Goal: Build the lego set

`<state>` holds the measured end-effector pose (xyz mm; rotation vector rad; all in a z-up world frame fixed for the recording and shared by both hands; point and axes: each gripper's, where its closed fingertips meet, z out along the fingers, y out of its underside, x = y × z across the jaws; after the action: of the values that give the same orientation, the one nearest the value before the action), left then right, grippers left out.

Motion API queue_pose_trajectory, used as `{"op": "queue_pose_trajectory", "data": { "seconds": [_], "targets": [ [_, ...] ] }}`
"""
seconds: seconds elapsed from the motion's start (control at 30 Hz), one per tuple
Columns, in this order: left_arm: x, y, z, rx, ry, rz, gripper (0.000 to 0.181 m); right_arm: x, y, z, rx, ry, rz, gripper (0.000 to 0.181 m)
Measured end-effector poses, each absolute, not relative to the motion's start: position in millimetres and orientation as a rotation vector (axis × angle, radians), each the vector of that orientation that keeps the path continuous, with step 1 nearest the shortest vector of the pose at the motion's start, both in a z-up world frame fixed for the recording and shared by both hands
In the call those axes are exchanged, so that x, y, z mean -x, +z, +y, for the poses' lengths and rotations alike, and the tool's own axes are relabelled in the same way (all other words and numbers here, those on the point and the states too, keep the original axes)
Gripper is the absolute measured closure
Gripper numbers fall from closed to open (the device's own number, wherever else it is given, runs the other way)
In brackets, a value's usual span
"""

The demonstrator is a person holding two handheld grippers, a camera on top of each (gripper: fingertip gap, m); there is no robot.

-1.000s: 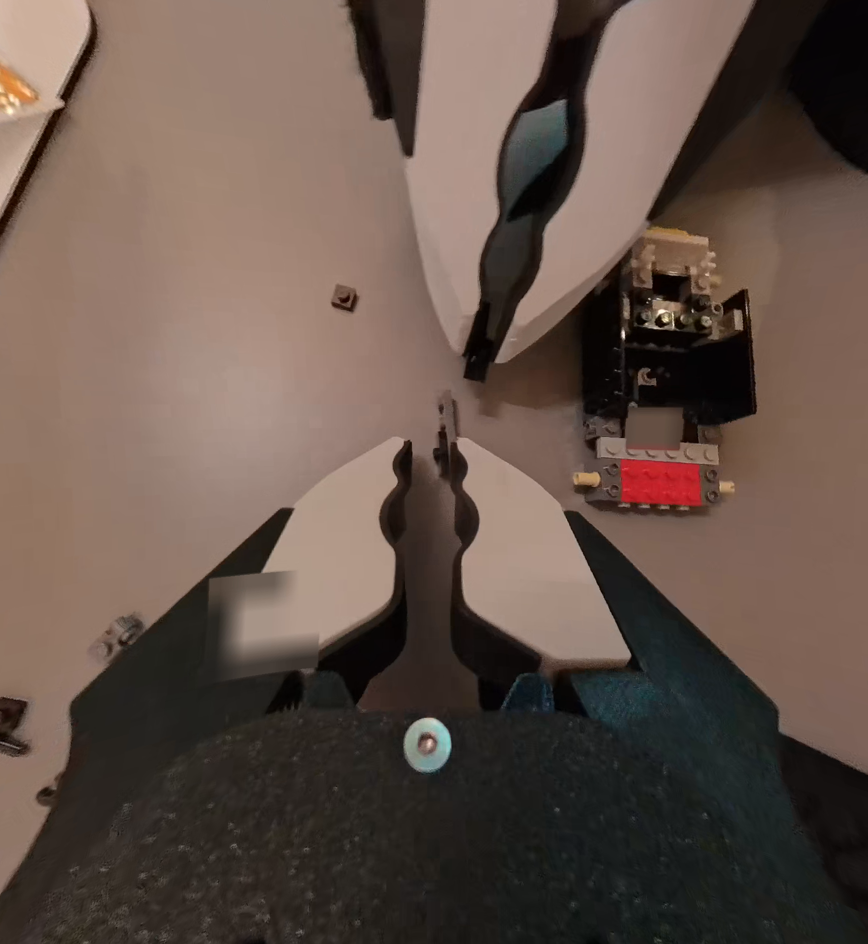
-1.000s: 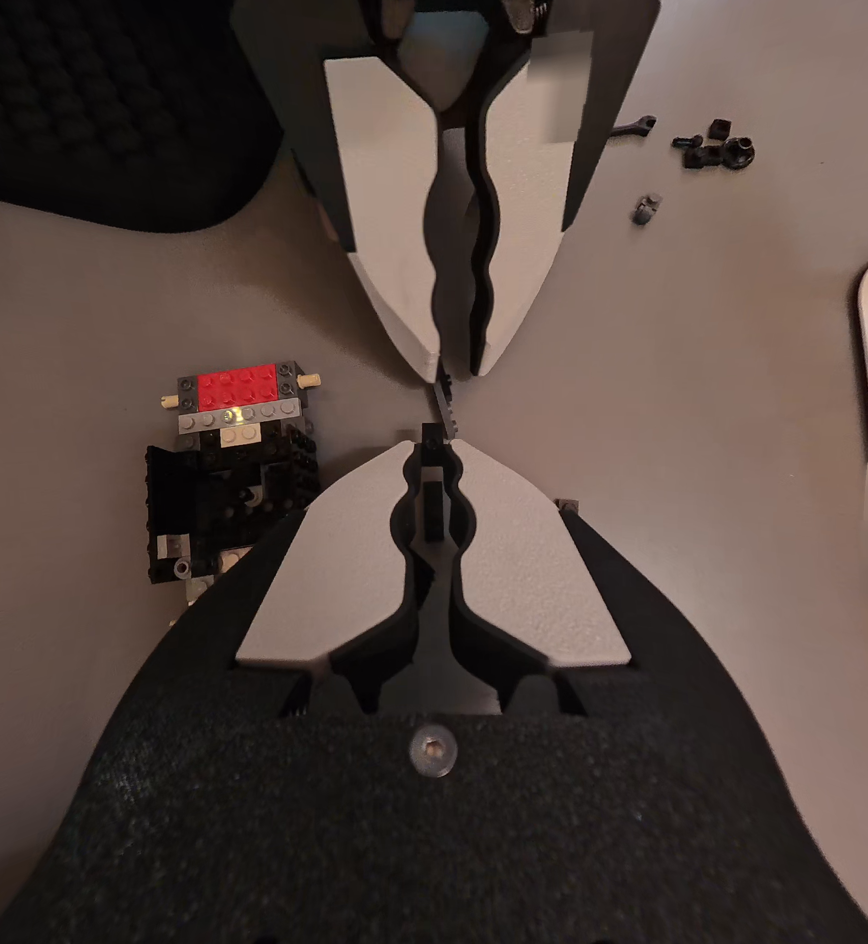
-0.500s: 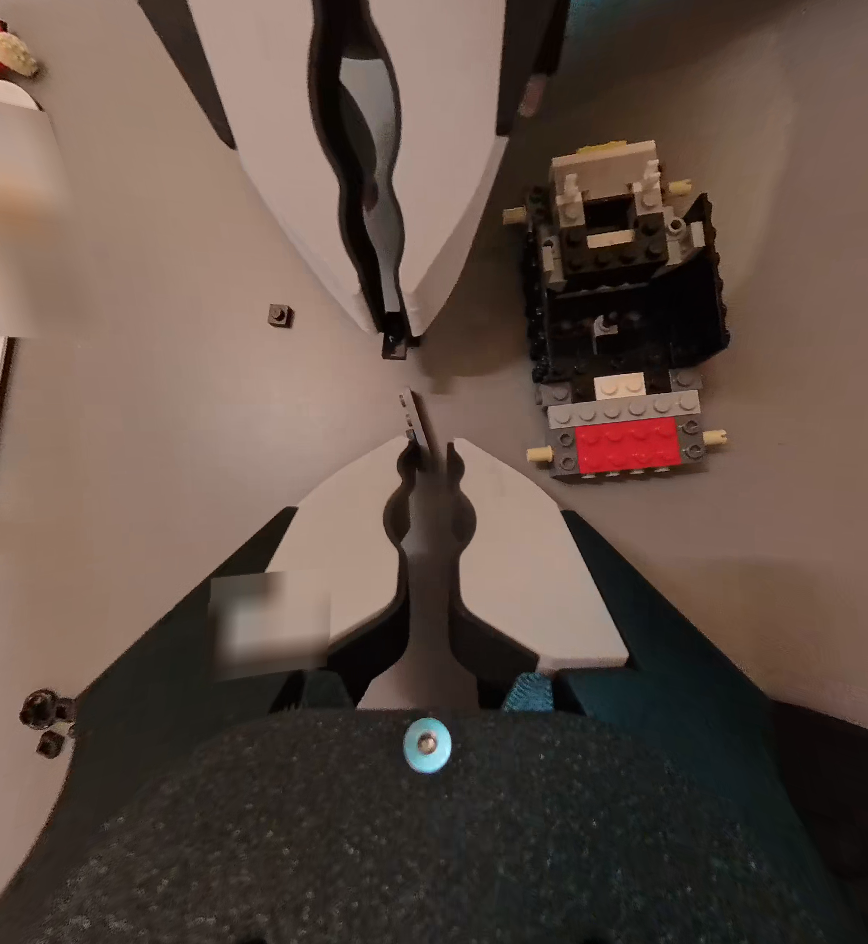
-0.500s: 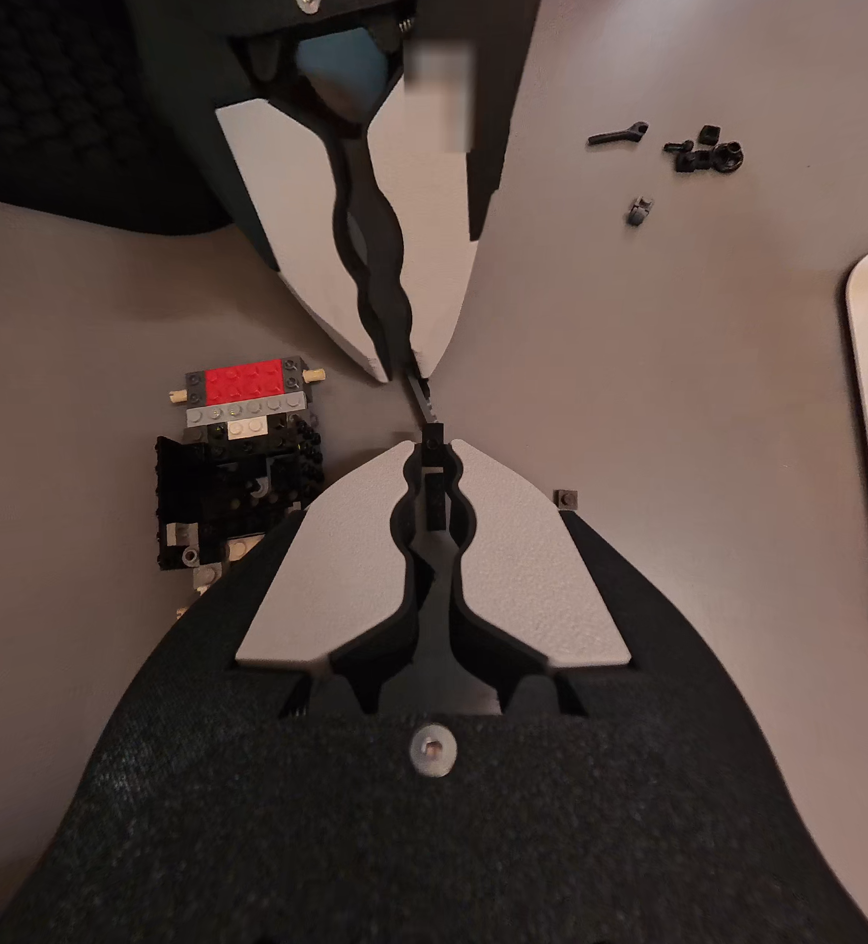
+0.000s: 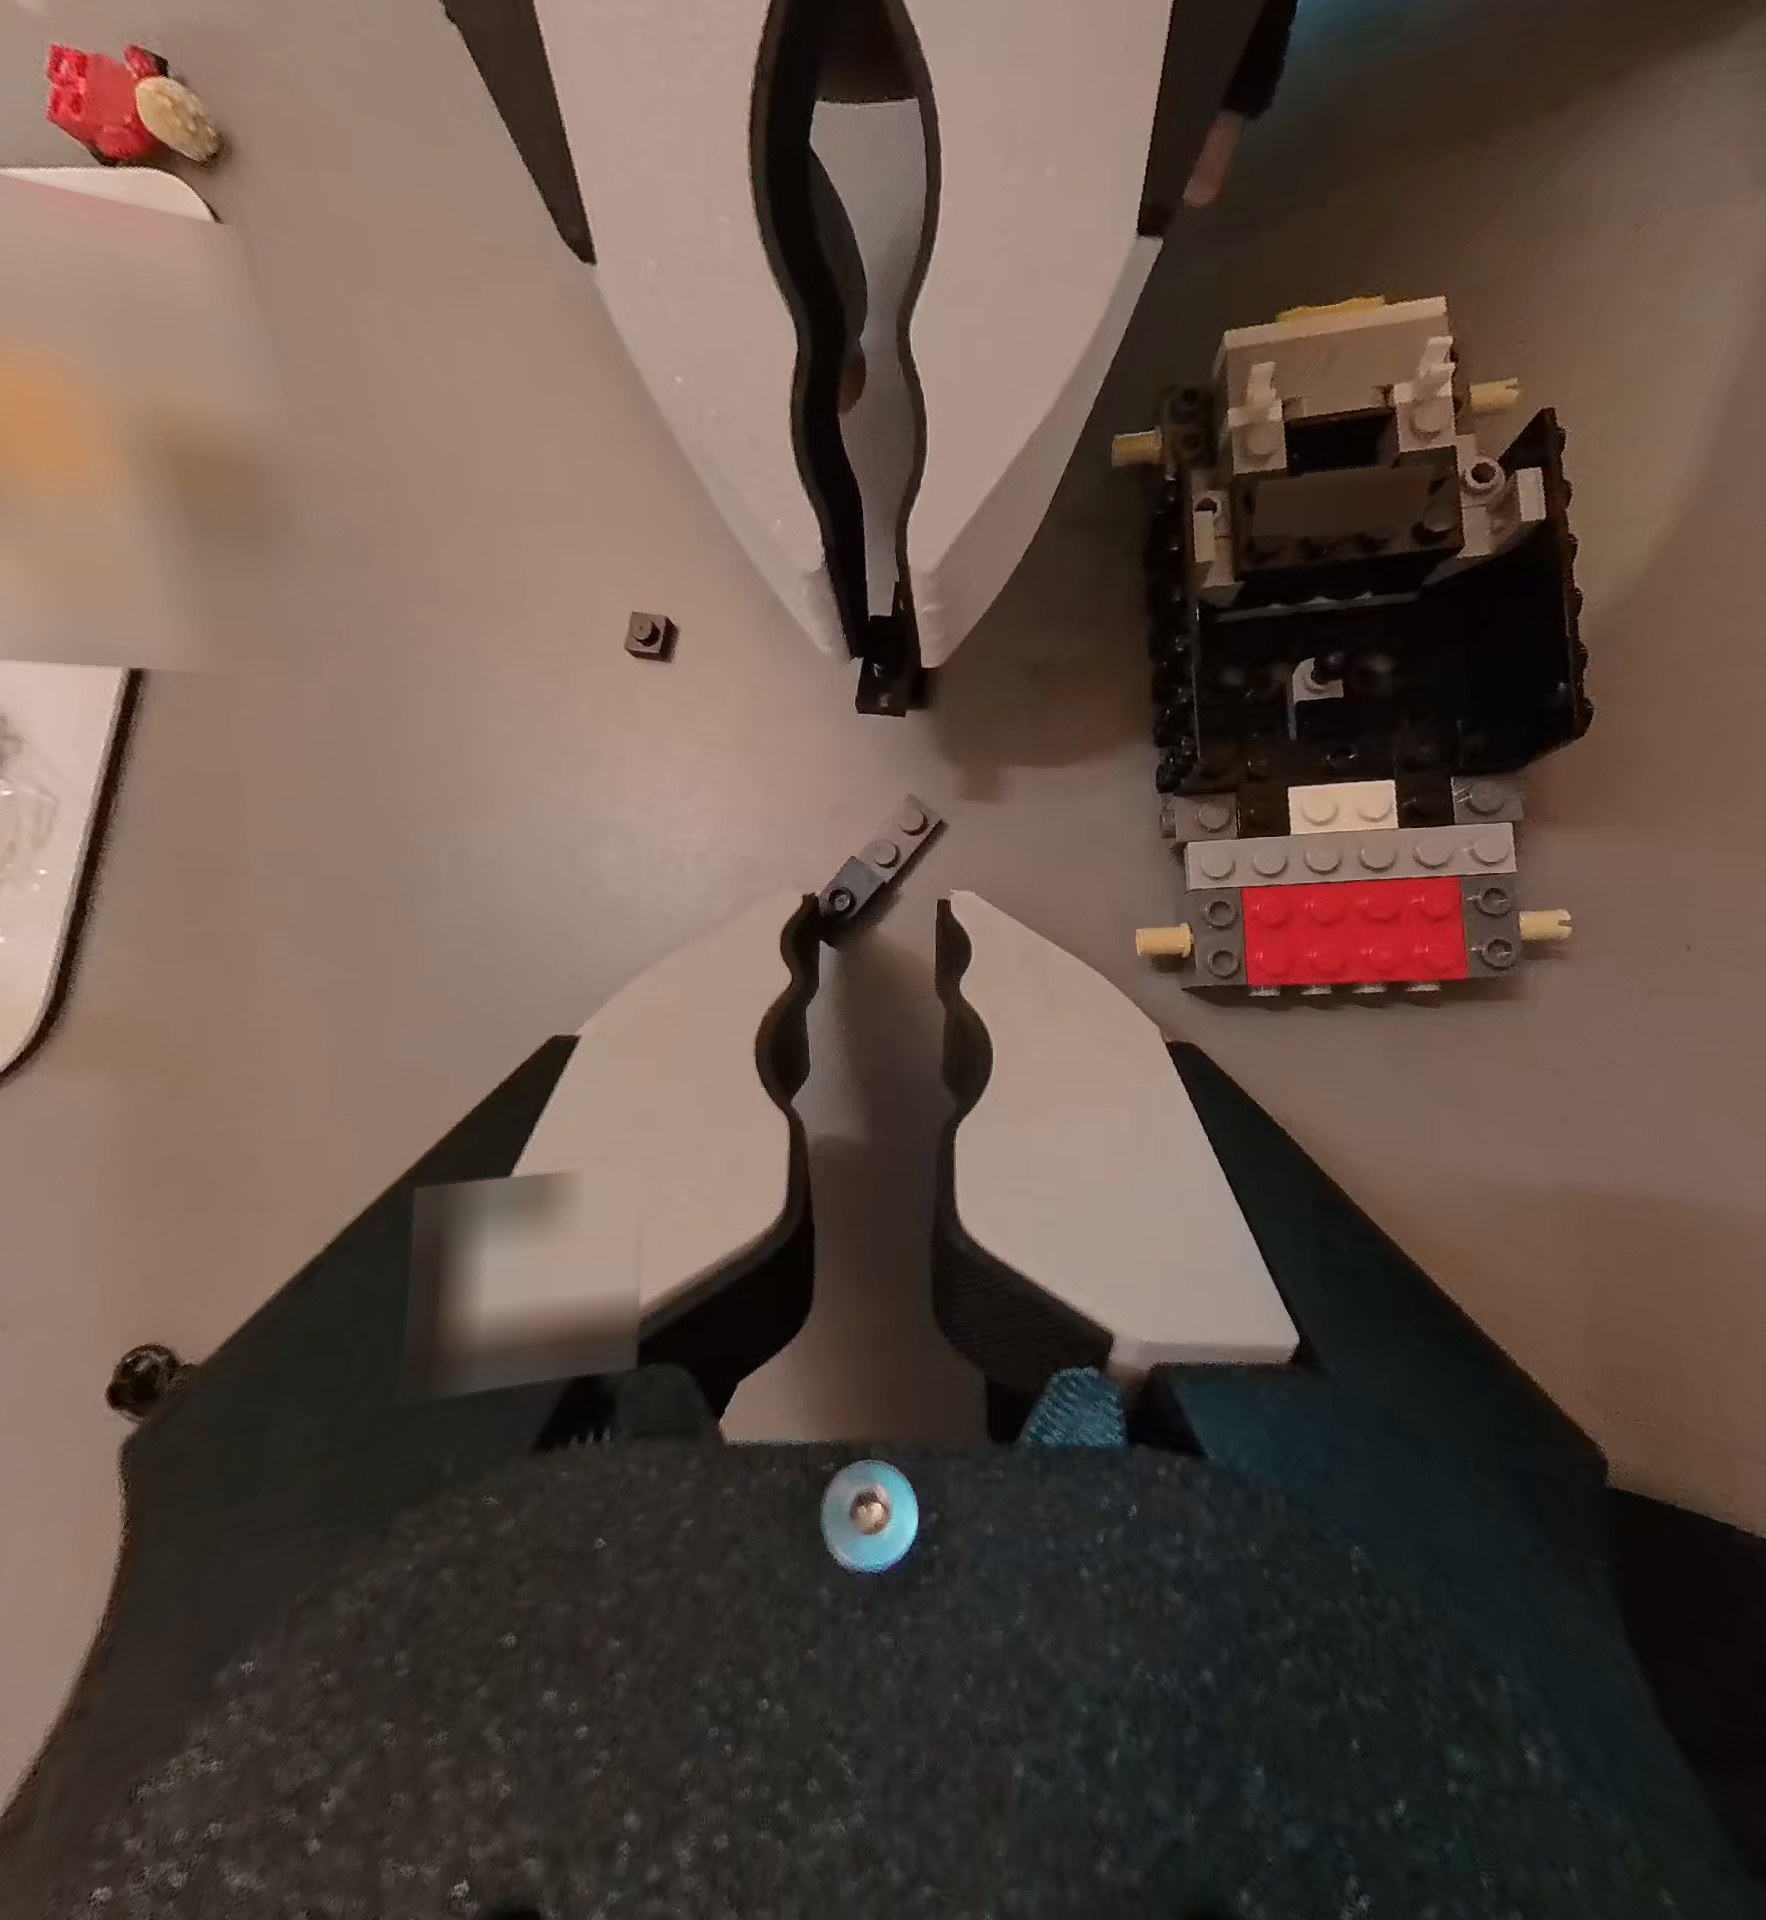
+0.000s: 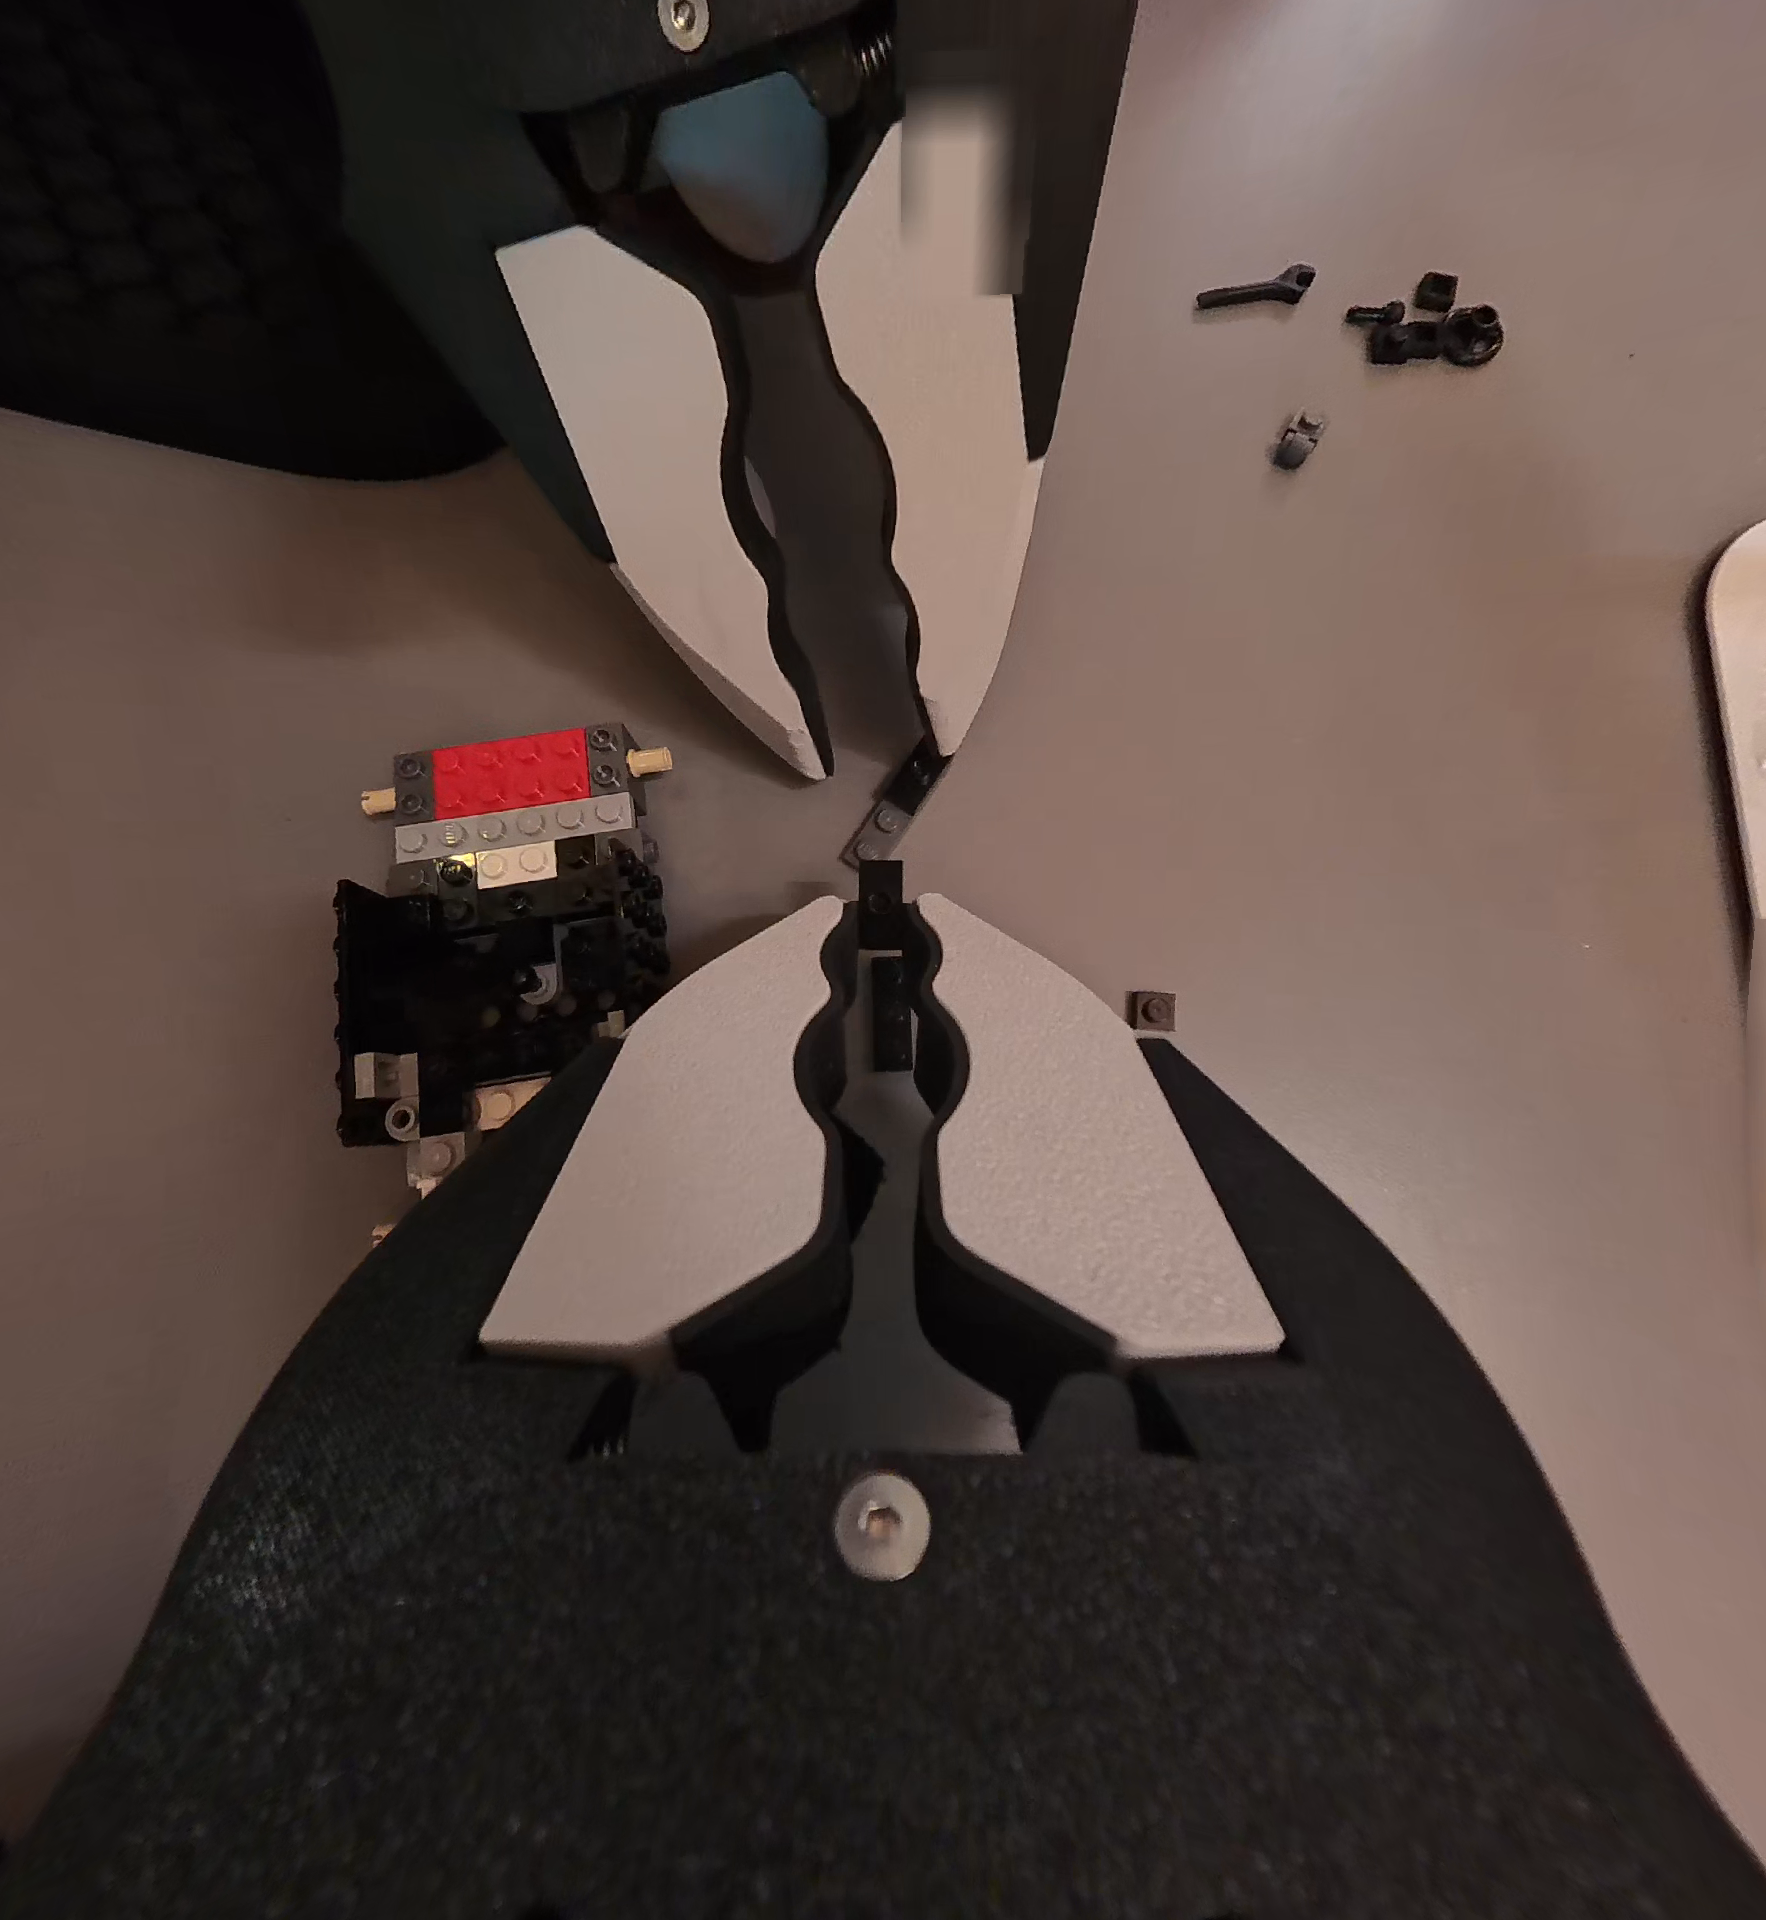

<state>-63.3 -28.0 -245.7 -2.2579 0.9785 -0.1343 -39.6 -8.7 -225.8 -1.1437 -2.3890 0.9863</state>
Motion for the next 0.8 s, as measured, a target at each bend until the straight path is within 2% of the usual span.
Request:
{"op": "queue_pose_trajectory", "data": {
  "seconds": [0.17,0.4,0.8],
  "targets": [
    [64,-242,-22,2.193,-0.126,1.052,0.156,40,-227,-12,1.148,1.003,-2.401,0.174],
    [62,-253,-25,2.247,-0.314,1.064,0.172,40,-236,-15,1.196,0.941,-2.435,0.174],
    [57,-253,-29,2.264,-0.341,1.019,0.173,46,-242,-20,1.15,0.82,-2.551,0.174]
  ]
}}
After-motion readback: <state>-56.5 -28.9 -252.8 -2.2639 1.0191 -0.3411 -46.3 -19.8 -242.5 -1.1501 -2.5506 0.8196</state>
